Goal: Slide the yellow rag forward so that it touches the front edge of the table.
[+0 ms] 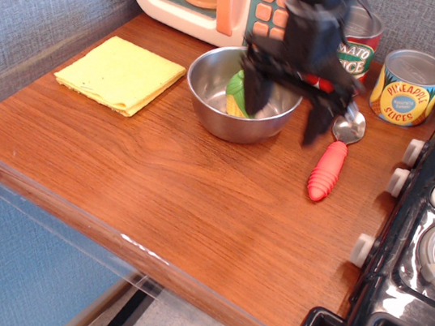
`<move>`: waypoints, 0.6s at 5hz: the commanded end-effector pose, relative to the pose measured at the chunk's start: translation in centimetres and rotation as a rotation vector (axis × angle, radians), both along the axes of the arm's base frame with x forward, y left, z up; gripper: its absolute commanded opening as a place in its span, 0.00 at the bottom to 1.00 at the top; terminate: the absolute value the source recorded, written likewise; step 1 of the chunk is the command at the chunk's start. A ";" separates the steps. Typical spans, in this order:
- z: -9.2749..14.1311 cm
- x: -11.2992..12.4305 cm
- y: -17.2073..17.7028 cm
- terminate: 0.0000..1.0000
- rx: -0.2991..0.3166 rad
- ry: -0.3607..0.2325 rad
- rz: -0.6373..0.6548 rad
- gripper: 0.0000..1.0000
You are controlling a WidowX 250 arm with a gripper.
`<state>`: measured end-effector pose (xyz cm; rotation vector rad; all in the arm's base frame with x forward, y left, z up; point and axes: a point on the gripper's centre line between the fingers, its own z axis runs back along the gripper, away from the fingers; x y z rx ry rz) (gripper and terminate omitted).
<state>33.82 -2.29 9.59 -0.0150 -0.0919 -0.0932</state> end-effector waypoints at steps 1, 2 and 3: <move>4.5 2.1 9.8 0.00 -0.017 -0.162 0.109 1.00; 3.6 2.5 13.6 0.00 0.018 -0.165 0.095 1.00; 2.5 2.7 16.8 0.00 0.044 -0.138 0.092 1.00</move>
